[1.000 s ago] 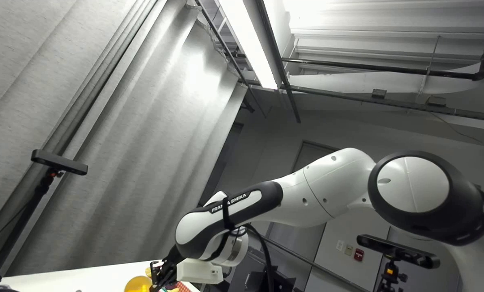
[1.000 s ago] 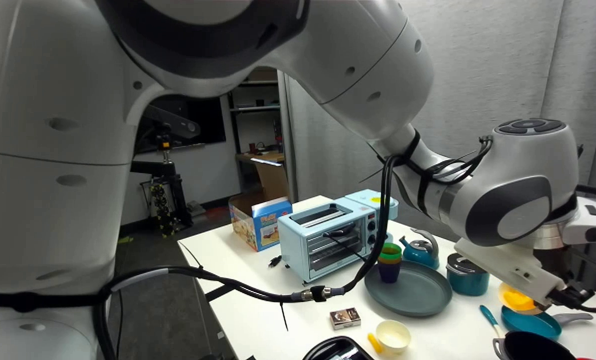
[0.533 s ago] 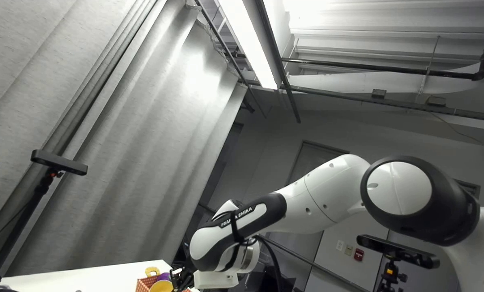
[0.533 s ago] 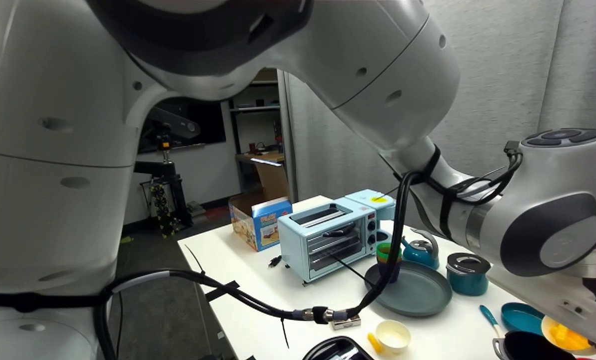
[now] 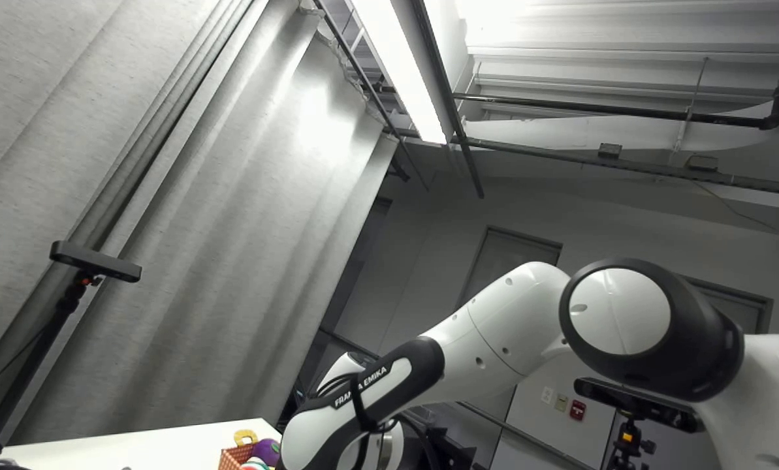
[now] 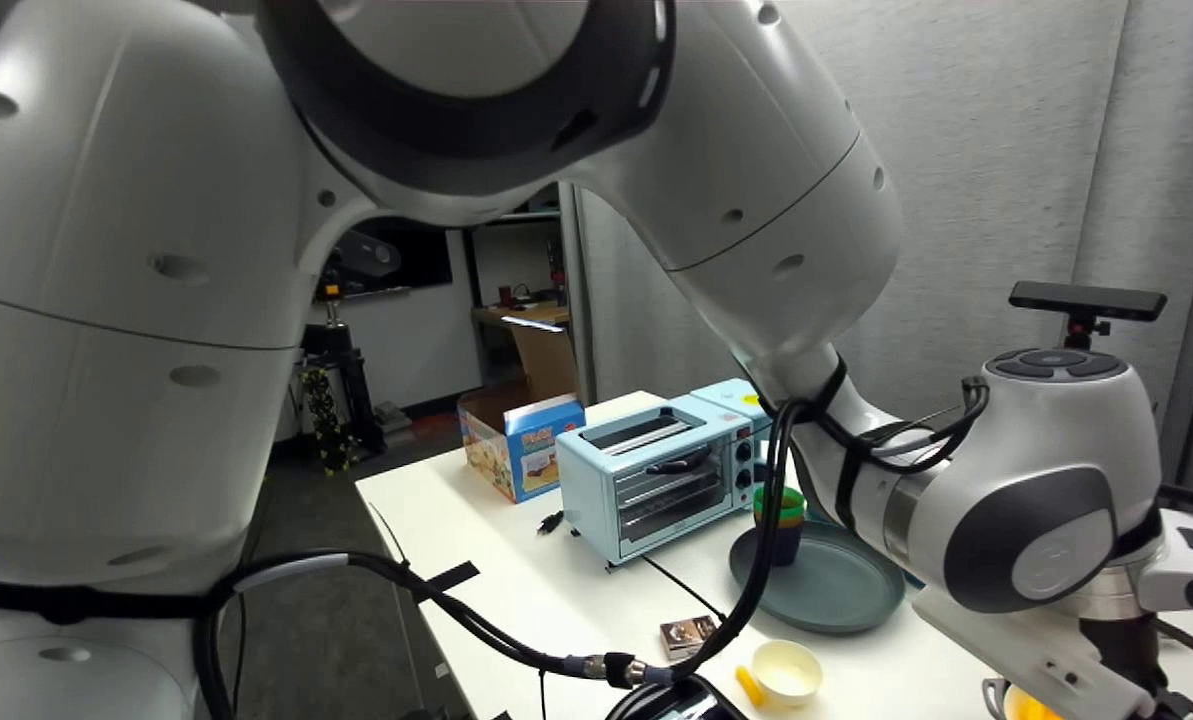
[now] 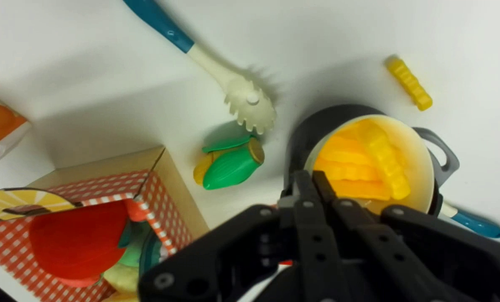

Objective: Pour the things in the bowl into the pot

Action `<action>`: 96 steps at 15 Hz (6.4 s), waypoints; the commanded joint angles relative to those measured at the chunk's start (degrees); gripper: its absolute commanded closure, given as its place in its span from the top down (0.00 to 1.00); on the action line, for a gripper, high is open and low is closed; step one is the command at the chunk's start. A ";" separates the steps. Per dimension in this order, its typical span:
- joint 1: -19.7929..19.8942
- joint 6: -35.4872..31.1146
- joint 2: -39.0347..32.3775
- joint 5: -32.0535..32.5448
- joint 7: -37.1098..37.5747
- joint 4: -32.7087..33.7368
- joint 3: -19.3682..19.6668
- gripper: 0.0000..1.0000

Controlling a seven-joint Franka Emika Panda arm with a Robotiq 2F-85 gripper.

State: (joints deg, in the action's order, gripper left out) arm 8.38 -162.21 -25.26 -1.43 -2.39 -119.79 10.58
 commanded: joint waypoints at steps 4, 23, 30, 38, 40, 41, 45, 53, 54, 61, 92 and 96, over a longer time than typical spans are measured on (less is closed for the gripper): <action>-2.07 -7.01 -3.27 1.99 2.50 1.09 0.52 0.01; -8.56 -14.42 -6.56 3.55 3.95 3.93 7.11 0.01; -20.10 -20.01 -10.59 9.20 3.97 3.10 19.60 0.01; -40.34 -31.40 -18.48 6.38 -0.41 -1.64 38.00 0.01; -43.42 -32.34 -20.25 4.31 -1.54 -2.45 40.49 0.01; -44.71 -32.59 -20.99 3.30 -1.98 -2.88 41.53 0.01; -49.17 -34.20 -24.97 0.12 -3.19 -3.60 45.66 0.01; -52.45 -42.27 -31.58 -6.00 -8.52 -3.89 49.26 0.01; -52.63 -42.53 -32.07 -6.66 -9.05 -3.90 49.39 0.01; -53.93 -44.62 -35.33 -9.65 -12.55 -3.82 51.01 0.01; -43.95 -41.45 -22.46 -24.82 3.75 -4.37 28.80 0.01; -40.90 -42.54 -21.20 -24.97 2.27 -4.10 26.04 0.01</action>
State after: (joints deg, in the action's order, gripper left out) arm -35.64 -204.68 -49.70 -27.40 1.96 -123.26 39.67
